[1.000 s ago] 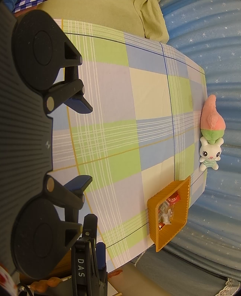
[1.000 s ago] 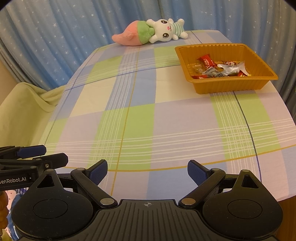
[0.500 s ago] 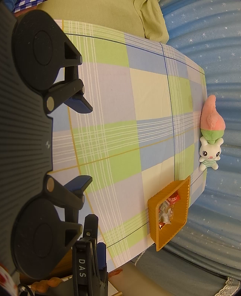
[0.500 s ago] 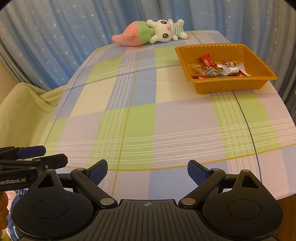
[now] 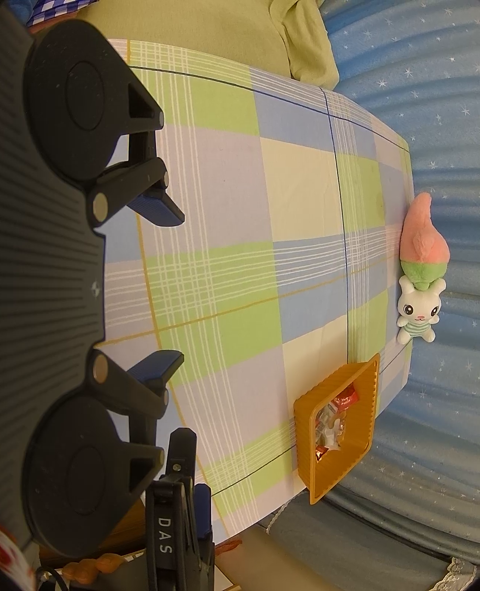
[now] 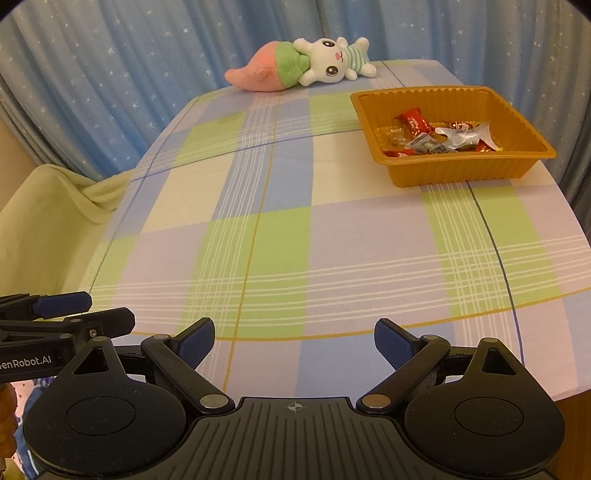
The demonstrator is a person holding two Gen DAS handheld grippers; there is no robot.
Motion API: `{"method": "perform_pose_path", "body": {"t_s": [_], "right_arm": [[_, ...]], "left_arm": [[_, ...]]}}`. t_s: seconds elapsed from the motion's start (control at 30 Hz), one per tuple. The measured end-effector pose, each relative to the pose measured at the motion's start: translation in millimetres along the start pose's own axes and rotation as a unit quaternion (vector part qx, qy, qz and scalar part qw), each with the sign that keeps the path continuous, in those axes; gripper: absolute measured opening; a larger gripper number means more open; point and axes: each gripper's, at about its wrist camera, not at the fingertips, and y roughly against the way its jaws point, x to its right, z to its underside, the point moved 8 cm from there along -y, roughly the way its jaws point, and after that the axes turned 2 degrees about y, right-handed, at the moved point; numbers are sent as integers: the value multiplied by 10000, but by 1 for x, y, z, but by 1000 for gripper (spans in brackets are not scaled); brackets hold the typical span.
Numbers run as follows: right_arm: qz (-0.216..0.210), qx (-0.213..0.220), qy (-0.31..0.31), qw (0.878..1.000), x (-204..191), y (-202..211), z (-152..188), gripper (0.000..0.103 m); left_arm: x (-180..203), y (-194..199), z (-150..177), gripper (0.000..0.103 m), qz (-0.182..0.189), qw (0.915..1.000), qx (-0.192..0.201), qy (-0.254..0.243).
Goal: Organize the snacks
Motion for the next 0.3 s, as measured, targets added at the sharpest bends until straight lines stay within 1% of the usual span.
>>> {"method": "perform_pose_path", "body": {"t_s": [0.13, 0.3], "right_arm": [[-55, 4, 61, 10000, 4, -3, -8, 93], [-152, -38, 170, 9997, 13, -11, -20, 93]], "left_arm": [[3, -3, -5, 72, -57, 10000, 18, 77], [5, -11, -14, 76, -202, 9995, -9, 235]]}}
